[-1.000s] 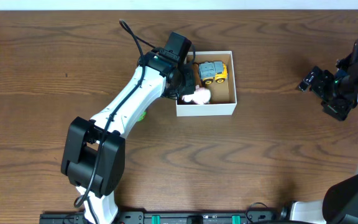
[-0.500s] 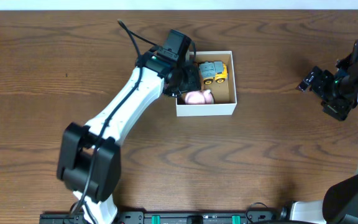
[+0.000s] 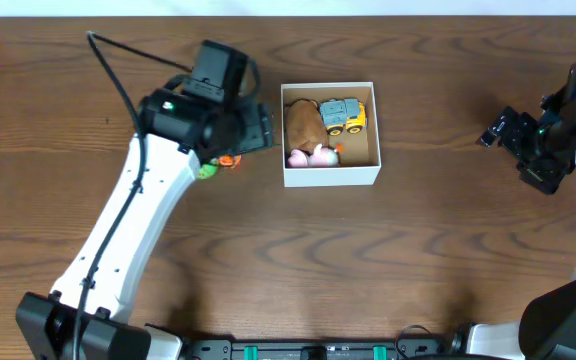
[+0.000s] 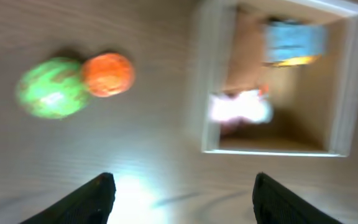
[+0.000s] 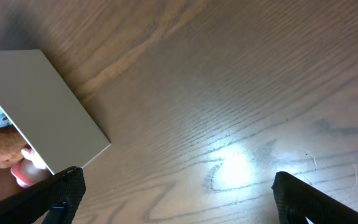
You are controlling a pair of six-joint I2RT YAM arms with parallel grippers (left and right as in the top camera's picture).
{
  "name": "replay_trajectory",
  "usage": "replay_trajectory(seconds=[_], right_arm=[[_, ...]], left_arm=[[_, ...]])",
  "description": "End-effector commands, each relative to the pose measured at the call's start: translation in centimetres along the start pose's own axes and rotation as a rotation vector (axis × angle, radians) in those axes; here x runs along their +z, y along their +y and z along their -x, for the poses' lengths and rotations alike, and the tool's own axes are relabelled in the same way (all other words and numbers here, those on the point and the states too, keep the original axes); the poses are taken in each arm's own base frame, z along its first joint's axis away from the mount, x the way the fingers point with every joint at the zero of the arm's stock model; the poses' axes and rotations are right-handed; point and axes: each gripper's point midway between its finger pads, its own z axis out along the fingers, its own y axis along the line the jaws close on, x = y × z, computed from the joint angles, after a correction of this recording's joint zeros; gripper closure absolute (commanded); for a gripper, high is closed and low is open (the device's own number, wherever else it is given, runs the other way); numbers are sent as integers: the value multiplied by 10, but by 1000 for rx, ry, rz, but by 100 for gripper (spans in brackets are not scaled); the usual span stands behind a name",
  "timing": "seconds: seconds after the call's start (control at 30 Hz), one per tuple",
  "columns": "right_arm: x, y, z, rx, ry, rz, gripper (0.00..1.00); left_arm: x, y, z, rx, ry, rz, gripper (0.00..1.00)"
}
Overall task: Pack container
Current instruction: 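Move the left gripper to the green numbered ball and grasp it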
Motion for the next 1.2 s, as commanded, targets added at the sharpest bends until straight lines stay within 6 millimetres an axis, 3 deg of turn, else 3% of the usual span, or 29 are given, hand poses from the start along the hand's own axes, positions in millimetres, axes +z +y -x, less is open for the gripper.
replay_trajectory(seconds=[0.0,0.27,0.5,0.73,1.0,1.17], right_arm=[[1,-1,0,11,4,1,1],[1,-1,0,11,4,1,1],[1,-1,-1,12,7,-1,1],[1,-1,-1,12,7,-1,1],[1,-1,-1,12,7,0,1],[1,-1,-1,13,8,-1,1]], left_arm=[[20,46,-2,49,46,160,27],[84,110,-4,23,203,254,21],[130,146,-1,-14,274,276,21],[152,152,-8,102,337,263,21],[160,133,-8,143,341,140,24],[161,130,-7,140,337,121,35]])
